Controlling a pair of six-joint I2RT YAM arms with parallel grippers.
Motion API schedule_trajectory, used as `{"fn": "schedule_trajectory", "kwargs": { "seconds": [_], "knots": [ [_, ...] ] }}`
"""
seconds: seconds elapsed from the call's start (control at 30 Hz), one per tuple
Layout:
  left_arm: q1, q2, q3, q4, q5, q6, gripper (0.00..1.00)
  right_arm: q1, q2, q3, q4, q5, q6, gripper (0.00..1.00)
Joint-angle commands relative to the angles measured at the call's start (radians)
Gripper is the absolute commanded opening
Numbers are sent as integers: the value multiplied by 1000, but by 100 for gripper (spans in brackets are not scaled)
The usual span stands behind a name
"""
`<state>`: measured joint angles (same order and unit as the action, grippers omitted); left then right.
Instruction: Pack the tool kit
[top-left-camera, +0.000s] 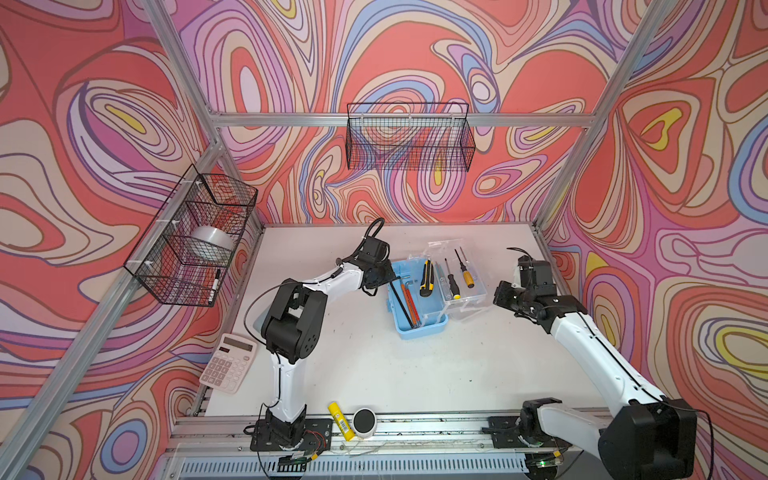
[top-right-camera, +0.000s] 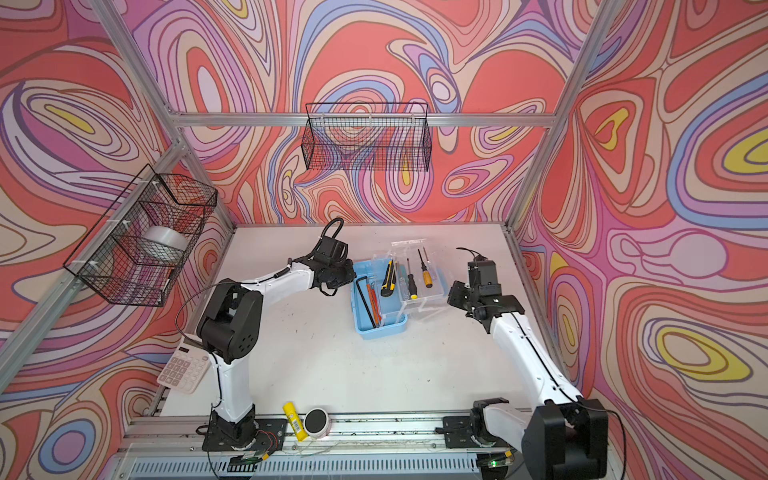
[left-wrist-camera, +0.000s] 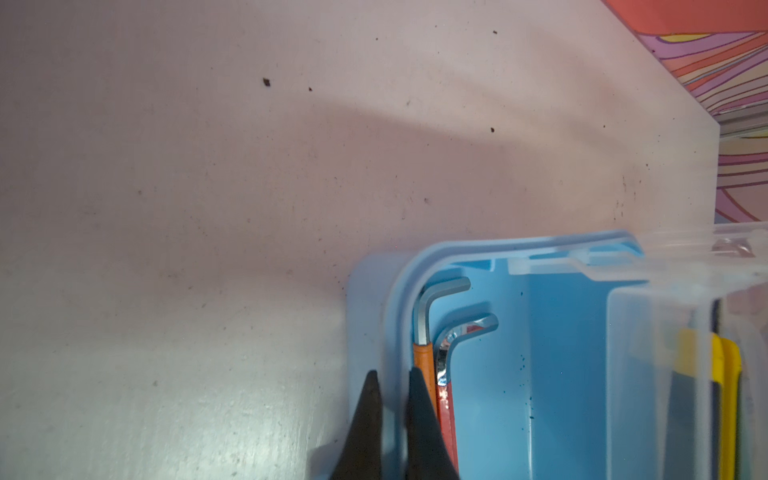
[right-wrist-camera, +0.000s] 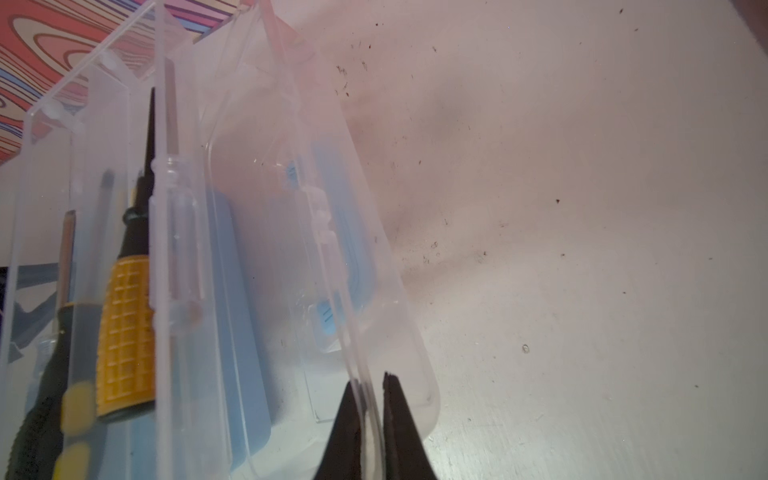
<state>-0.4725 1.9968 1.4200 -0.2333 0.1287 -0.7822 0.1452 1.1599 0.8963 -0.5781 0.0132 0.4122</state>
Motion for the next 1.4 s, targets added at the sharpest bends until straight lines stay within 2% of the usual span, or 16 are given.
{"fn": "schedule_trajectory", "kwargs": {
  "seconds": [0.0,0.17,0.27,0.4,0.57,0.7,0.93,1.17,1.2,1.27,1.37],
  "knots": [
    [-43,9,32,14,51,20,0,121,-26,63,95,54,57,0],
    [-55,14,40,17,41,1,0,233,-25,40,135,45,109,0],
    [-57,5,33,27,33,-21,0,277,-26,33,154,30,127,8],
    [-58,5,37,29,28,-36,0,321,-27,27,186,14,143,12],
    [-58,1,33,34,30,-48,0,350,-21,32,225,-21,155,15],
    [-58,-3,30,35,31,-50,0,368,4,44,247,-60,156,24],
    [-57,-35,19,26,-10,-42,0,378,34,57,277,-95,155,32],
    [-9,-68,-3,20,-38,-30,0,379,63,72,323,-196,164,38],
    [0,-73,-8,24,-38,-27,5,378,68,70,337,-222,165,39],
    [16,-90,-14,28,-43,-19,27,379,78,72,357,-260,170,42],
    [35,-118,-25,36,-59,2,41,378,101,79,371,-301,175,45]
  ]
}}
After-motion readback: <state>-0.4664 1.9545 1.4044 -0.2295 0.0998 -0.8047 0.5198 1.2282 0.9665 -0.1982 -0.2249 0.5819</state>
